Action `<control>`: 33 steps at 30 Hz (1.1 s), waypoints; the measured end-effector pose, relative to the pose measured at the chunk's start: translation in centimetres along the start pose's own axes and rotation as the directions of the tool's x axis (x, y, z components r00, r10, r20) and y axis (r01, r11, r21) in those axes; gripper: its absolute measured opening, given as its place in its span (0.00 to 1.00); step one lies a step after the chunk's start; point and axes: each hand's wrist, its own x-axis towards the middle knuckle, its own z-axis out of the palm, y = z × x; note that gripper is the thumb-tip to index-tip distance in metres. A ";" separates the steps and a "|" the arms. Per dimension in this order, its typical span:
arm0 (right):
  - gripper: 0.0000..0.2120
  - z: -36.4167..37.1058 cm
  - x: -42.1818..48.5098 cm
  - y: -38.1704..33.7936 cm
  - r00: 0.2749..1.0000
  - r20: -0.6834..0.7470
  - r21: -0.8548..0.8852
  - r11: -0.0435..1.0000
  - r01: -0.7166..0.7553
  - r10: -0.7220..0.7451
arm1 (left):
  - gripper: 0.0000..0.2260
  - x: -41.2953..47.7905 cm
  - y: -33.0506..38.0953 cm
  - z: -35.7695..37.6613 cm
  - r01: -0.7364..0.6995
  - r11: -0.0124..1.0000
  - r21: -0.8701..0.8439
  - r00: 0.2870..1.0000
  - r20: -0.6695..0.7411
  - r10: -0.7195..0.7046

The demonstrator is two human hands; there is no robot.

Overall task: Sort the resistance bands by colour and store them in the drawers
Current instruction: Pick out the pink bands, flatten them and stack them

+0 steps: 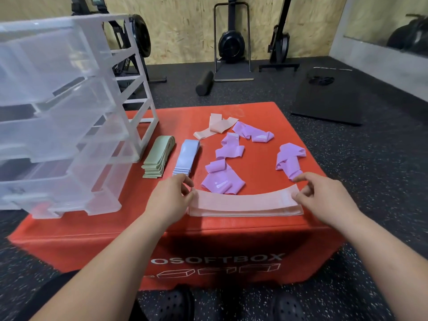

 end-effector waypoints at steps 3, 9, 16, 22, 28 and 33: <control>0.15 0.7 -0.4 -0.3 0.999 -0.006 -0.087 0.995 0.042 -0.042 | 0.04 -0.1 -0.1 0.3 0.007 1.000 -0.008 1.000 0.022 -0.006; 0.14 1.4 -0.4 0.4 1.000 -0.002 -0.155 0.988 0.027 -0.028 | 0.05 0.2 -0.6 0.6 0.005 1.000 0.029 0.999 0.048 -0.007; 0.17 1.2 0.4 1.3 0.995 0.093 -0.296 0.955 -0.009 0.038 | 0.08 1.0 -1.3 0.7 -0.023 0.990 0.142 0.994 0.112 0.008; 0.29 -1.0 1.3 3.2 0.974 0.193 -0.124 0.982 0.142 -0.116 | 0.18 1.4 -1.8 0.4 -0.255 0.965 0.059 0.954 0.180 0.241; 0.32 0.0 1.4 3.8 0.920 0.323 -0.194 0.936 0.292 -0.220 | 0.30 0.9 -2.1 1.1 -0.405 0.910 0.092 0.867 0.354 0.351; 0.28 0.4 1.6 3.7 0.912 0.329 -0.216 0.920 0.326 -0.245 | 0.30 1.0 -2.6 1.0 -0.402 0.910 0.099 0.881 0.312 0.355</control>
